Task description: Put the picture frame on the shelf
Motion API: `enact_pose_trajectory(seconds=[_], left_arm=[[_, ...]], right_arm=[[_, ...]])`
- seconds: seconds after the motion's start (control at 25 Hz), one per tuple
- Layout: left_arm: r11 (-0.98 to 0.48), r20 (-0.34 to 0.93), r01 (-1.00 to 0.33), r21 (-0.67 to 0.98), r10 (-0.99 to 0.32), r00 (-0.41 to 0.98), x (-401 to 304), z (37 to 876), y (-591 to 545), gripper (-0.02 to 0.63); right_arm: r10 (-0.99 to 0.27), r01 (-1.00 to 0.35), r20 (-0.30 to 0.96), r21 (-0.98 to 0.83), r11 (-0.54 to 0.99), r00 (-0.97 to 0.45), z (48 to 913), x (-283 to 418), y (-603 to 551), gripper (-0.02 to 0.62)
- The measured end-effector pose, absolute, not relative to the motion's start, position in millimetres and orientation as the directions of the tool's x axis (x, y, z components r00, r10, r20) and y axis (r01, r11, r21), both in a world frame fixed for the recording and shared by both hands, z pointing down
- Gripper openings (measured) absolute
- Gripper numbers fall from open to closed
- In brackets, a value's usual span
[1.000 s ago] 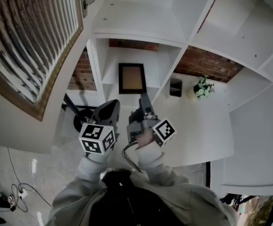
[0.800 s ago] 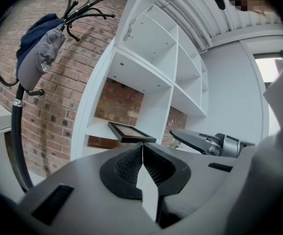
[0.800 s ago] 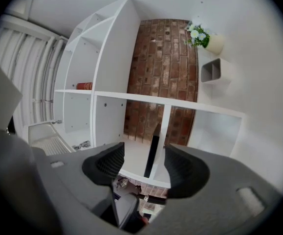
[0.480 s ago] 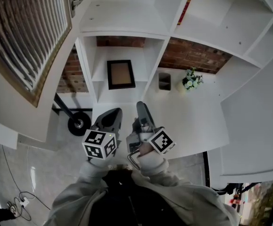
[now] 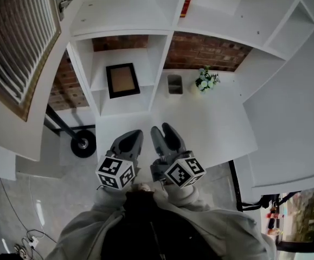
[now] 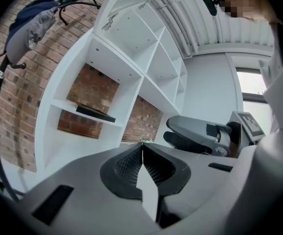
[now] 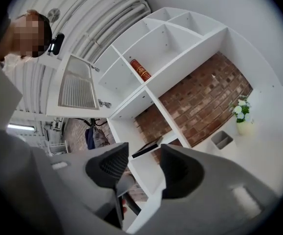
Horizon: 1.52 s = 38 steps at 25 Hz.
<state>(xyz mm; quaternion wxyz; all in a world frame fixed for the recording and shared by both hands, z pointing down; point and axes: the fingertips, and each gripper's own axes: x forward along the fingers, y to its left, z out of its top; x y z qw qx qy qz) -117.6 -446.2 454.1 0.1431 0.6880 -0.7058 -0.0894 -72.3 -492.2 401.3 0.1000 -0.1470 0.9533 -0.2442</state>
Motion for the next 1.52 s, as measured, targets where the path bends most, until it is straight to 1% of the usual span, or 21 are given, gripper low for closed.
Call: enact_pose_trajectory(seconds=[0.04,0.16,0.2,0.24,0.32,0.48,0.76,0.96,1.52], left_arm=[[0.029,0.076,-0.944,0.328,-0.997,-0.005,-114,456,-446,0.006],[-0.003,0.06,-0.938,0.346,-0.998,0.025,-104,459,-447,0.005],[-0.017,0.057,-0.937,0.348,-0.998,0.039,-101,460,-447,0.006],[-0.029,0.057,-0.937,0.347,-0.997,0.052,-97,461,-447,0.006],[-0.046,0.062,-0.94,0.339,-0.996,0.071,-93,462,-447,0.006],[-0.064,0.07,-0.941,0.332,-0.993,0.092,-88,465,-446,0.005],[-0.047,0.087,-0.945,0.324,-0.993,0.079,-92,469,-442,0.006],[-0.024,0.095,-0.946,0.323,-0.994,0.057,-101,471,-436,0.005],[0.005,0.109,-0.945,0.328,-0.994,0.032,-111,477,-429,0.005]], right_arm=[[-0.342,-0.247,-0.109,-0.495,0.833,-0.934,404,-68,-493,0.171],[-0.367,-0.288,-0.067,-0.497,0.819,-0.928,417,-59,-494,0.066],[-0.368,-0.294,-0.055,-0.497,0.817,-0.928,420,-57,-494,0.04],[-0.368,-0.3,-0.044,-0.493,0.817,-0.929,423,-56,-493,0.038],[-0.368,-0.315,-0.022,-0.471,0.824,-0.93,428,-54,-491,0.002],[-0.352,-0.333,0.038,-0.433,0.838,-0.935,440,-58,-482,0.0],[-0.356,-0.364,0.105,-0.443,0.819,-0.929,459,-64,-476,-0.003],[-0.361,-0.373,0.114,-0.435,0.82,-0.926,463,-69,-476,-0.003],[-0.326,-0.35,0.133,-0.445,0.824,-0.936,470,-80,-469,-0.003]])
